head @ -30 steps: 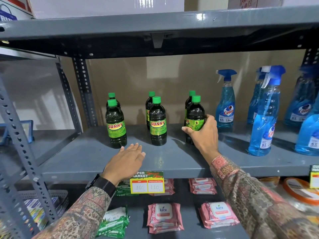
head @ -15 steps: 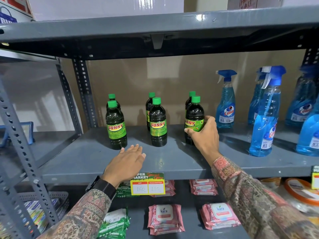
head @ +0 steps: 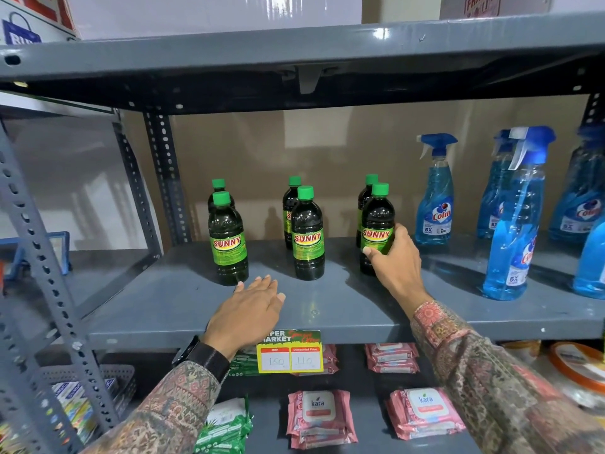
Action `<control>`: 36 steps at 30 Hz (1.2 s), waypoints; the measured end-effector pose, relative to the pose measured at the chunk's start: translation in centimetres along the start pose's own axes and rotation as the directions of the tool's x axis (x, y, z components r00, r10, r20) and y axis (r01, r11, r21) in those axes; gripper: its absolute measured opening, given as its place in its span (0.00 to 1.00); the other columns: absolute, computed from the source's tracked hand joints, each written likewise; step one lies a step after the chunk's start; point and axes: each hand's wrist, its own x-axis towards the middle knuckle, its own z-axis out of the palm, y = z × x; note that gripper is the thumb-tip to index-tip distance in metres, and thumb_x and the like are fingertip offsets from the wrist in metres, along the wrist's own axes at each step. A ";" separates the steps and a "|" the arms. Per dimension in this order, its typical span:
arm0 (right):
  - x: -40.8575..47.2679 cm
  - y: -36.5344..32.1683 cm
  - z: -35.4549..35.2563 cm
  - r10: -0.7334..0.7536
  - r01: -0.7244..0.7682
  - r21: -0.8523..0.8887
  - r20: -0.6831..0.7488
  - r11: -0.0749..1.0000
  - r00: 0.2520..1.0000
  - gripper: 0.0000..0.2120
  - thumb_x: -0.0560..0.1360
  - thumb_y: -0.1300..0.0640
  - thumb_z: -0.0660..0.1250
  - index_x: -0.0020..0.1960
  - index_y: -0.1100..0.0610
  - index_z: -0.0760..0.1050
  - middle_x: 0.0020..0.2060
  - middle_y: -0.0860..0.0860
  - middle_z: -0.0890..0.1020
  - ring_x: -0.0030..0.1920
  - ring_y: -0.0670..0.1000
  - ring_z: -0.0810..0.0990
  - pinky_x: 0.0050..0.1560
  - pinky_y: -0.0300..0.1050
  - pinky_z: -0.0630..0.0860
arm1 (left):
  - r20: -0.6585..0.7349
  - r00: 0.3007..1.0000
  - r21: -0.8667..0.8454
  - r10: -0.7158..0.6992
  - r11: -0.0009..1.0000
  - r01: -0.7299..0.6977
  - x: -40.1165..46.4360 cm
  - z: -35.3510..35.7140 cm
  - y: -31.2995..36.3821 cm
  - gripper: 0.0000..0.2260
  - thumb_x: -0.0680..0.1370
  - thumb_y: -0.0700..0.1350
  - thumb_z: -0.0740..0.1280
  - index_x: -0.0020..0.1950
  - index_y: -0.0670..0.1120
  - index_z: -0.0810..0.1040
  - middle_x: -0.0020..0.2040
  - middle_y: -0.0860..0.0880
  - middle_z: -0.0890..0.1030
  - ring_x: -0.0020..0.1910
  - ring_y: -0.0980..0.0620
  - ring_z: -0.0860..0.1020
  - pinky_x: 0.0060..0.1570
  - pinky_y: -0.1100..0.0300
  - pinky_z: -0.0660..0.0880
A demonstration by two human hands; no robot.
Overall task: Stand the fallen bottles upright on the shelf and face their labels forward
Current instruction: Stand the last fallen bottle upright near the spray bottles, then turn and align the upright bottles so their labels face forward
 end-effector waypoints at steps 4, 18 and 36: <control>-0.1 -0.2 0.1 0.019 -0.019 0.009 -0.017 1.000 1.000 0.28 0.72 0.48 0.77 0.67 0.54 0.70 0.57 0.53 0.78 0.58 0.57 0.79 0.54 0.49 0.71 | -0.008 1.000 -0.005 0.016 1.000 -0.016 0.3 0.3 -0.3 0.28 0.86 0.58 0.45 0.85 0.47 0.54 0.86 0.50 0.53 0.84 0.52 0.51 0.81 0.51 0.43; -4.8 -8.7 4.4 -0.502 0.520 0.036 -0.214 0.853 0.838 0.03 0.77 0.57 0.69 0.51 0.53 0.79 0.41 0.45 0.79 0.40 0.41 0.77 0.41 0.43 0.74 | -0.280 0.916 -0.624 -0.289 0.780 0.055 -2.0 -4.5 -9.1 0.15 0.74 0.57 0.69 0.58 0.57 0.87 0.53 0.57 0.88 0.52 0.58 0.85 0.58 0.55 0.81; -5.6 -14.8 17.2 -0.054 -0.081 0.223 0.540 0.971 0.840 0.40 0.66 0.60 0.85 0.72 0.56 0.69 0.64 0.52 0.83 0.63 0.54 0.82 0.69 0.59 0.77 | -0.225 0.970 -0.905 -0.092 0.388 -0.174 2.0 -6.1 -11.1 0.28 0.79 0.31 0.70 0.76 0.48 0.68 0.64 0.45 0.81 0.63 0.48 0.82 0.64 0.48 0.79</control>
